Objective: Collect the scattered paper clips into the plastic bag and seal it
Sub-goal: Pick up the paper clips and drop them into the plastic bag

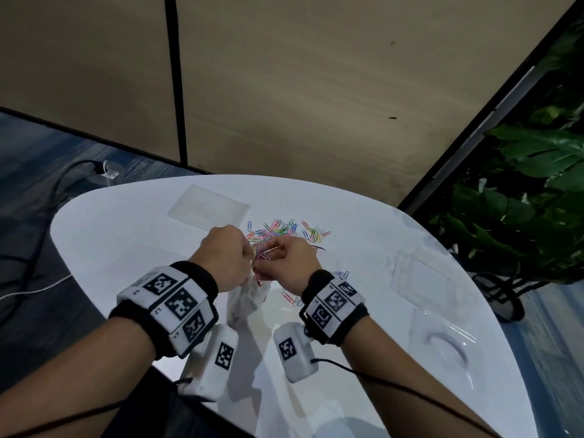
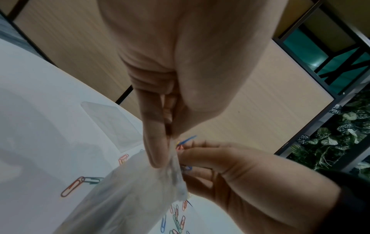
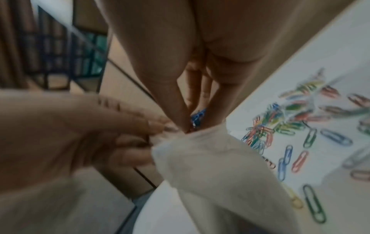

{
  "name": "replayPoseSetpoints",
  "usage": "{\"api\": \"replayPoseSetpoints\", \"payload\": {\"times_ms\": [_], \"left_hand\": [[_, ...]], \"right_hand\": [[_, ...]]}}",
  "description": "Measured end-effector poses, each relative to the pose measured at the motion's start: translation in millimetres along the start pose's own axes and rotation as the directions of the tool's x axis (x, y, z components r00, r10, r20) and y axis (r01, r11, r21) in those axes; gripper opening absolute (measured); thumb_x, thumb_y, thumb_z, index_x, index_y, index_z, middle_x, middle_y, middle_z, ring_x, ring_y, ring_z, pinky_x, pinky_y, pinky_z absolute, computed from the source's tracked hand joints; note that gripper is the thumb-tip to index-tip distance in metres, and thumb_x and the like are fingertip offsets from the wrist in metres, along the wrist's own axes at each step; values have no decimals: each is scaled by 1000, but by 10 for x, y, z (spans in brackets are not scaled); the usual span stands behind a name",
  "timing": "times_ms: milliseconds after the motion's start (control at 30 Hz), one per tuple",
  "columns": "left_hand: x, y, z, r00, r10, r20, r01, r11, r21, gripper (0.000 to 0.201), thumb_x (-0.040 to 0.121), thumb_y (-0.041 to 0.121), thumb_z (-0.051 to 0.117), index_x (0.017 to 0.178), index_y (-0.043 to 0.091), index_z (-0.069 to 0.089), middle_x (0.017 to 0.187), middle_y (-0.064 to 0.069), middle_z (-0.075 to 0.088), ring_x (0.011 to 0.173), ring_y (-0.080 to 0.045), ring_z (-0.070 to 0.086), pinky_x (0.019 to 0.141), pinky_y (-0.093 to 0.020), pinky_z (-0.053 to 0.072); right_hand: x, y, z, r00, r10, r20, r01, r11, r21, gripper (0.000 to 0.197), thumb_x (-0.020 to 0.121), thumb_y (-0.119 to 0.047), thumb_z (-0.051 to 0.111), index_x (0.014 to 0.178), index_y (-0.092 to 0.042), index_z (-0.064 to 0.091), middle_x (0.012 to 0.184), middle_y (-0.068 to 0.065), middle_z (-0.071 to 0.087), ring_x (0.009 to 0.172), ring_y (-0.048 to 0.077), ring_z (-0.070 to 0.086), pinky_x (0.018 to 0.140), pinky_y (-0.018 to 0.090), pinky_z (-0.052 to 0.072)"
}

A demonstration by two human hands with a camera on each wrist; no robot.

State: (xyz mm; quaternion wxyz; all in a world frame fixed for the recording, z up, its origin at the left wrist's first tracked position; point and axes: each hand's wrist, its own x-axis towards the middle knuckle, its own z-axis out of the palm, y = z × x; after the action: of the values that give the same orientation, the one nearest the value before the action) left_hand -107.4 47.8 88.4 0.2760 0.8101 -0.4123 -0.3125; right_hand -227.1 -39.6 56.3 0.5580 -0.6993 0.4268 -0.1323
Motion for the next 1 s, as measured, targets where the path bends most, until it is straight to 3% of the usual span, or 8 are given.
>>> {"api": "replayPoseSetpoints", "payload": {"times_ms": [133, 267, 367, 467, 567, 667, 767, 1000], "left_hand": [[11, -14, -48, 1000, -8, -10, 7, 1000, -13, 18, 89, 3, 59, 87, 6, 77, 82, -13, 74, 78, -31, 75, 79, -41, 63], [23, -81, -136, 999, -18, -34, 17, 999, -31, 20, 91, 1, 57, 91, 9, 76, 76, -8, 72, 67, -25, 77, 74, -38, 64], [10, -201, -260, 999, -34, -43, 31, 998, -61, 21, 92, 2, 57, 92, 6, 78, 76, -12, 76, 65, -24, 77, 74, -40, 65], [-18, -311, -448, 996, -54, -65, 48, 994, -94, 20, 94, 2, 57, 93, 4, 77, 80, -15, 77, 67, -24, 78, 74, -38, 65], [-52, -382, -633, 990, -91, -111, 73, 985, -155, 20, 95, -1, 56, 95, 2, 76, 85, -16, 76, 71, -28, 78, 69, -31, 65], [-61, -456, -729, 983, -117, -142, 95, 983, -156, 21, 95, -3, 55, 97, 2, 75, 86, -16, 75, 71, -28, 77, 62, -23, 63], [-34, -524, -720, 978, -142, -150, 124, 985, -123, 22, 95, -2, 55, 98, 2, 76, 85, -16, 75, 71, -28, 77, 72, -33, 65], [42, -572, -667, 976, -143, -164, 131, 988, -82, 21, 94, 3, 55, 98, 8, 75, 81, -14, 76, 68, -24, 77, 81, -38, 63]], "right_hand": [[-58, -120, -21, 990, -132, 55, 142, 947, -288, 14, 80, -16, 75, 91, -13, 67, 65, 4, 69, 61, 19, 68, 67, 30, 60], [-77, -196, -363, 983, -97, 159, 114, 988, -105, 4, 88, -10, 68, 92, -10, 69, 84, 18, 74, 79, 33, 72, 72, 38, 61], [91, 64, -763, 1000, -7, -20, 4, 990, -139, 7, 91, -15, 66, 93, -10, 71, 90, 18, 74, 83, 33, 72, 76, 42, 61], [320, 619, -1045, 966, 172, -194, -258, 694, -672, 36, 96, -31, 56, 128, -17, 58, 130, 10, 62, 118, 28, 60, 100, 34, 47], [401, 1078, -919, 921, 333, -203, -373, 599, -709, 60, 98, -41, 44, 149, -14, 28, 151, 15, 38, 135, 32, 41, 111, 41, 36], [437, 1219, -529, 952, 236, -193, -301, 619, -725, 63, 97, -45, 38, 151, -19, 21, 154, 13, 25, 140, 33, 29, 112, 49, 33], [452, 1155, -188, 978, 159, -132, -198, 539, -819, 64, 97, -41, 42, 152, -23, 17, 159, 12, 16, 144, 36, 21, 114, 50, 30], [440, 921, -61, 999, 31, -23, -30, 251, -967, 26, 92, -2, 51, 116, -1, 59, 119, 16, 60, 112, 29, 59, 93, 34, 50]]}}
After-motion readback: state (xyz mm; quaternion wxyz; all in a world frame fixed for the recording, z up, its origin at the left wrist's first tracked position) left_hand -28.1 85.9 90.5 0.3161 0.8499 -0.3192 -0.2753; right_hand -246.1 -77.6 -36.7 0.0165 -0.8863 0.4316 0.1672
